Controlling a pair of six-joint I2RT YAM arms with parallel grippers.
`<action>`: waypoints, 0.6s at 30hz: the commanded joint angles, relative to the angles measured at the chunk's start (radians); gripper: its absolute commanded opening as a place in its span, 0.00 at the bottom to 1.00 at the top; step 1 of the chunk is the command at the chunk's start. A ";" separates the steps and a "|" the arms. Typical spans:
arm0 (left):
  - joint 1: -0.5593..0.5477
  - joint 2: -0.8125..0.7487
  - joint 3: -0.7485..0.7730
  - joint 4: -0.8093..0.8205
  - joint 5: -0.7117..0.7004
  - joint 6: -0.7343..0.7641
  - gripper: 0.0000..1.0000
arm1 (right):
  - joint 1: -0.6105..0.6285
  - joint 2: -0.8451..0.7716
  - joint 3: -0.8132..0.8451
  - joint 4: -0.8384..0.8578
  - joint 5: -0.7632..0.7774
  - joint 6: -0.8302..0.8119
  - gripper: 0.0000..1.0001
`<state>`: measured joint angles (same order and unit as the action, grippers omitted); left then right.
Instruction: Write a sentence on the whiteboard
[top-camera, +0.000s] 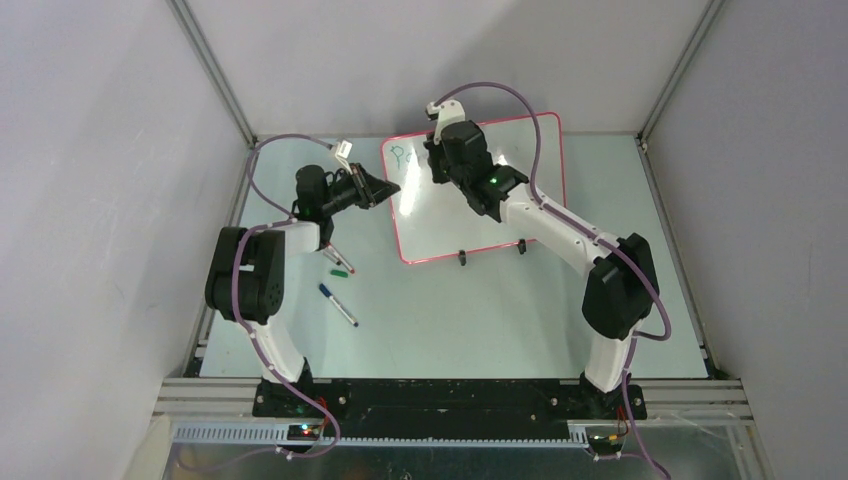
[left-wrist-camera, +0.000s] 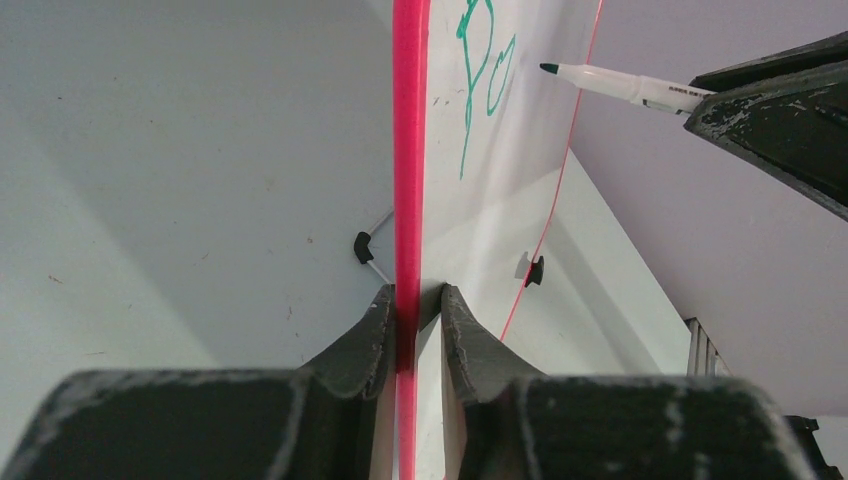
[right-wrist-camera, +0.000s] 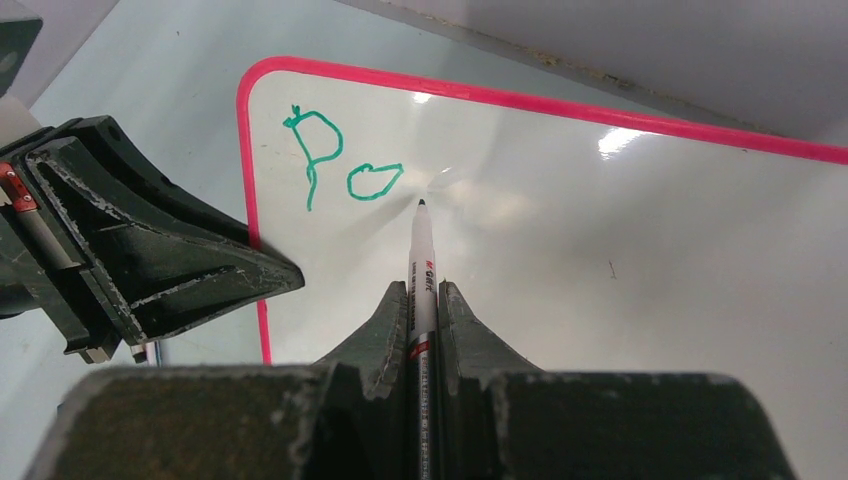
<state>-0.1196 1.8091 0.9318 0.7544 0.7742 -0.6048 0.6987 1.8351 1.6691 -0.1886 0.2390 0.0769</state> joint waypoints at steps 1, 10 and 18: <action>-0.003 0.006 0.037 0.018 -0.005 0.022 0.00 | 0.005 -0.002 0.052 0.035 0.030 -0.010 0.00; -0.005 0.003 0.033 0.021 -0.006 0.022 0.00 | 0.006 -0.003 0.050 0.043 0.063 -0.007 0.00; -0.006 0.001 0.031 0.022 -0.007 0.027 0.00 | 0.008 0.003 0.053 0.058 0.064 -0.005 0.00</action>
<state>-0.1196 1.8091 0.9318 0.7544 0.7742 -0.6044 0.6994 1.8355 1.6741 -0.1860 0.2813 0.0761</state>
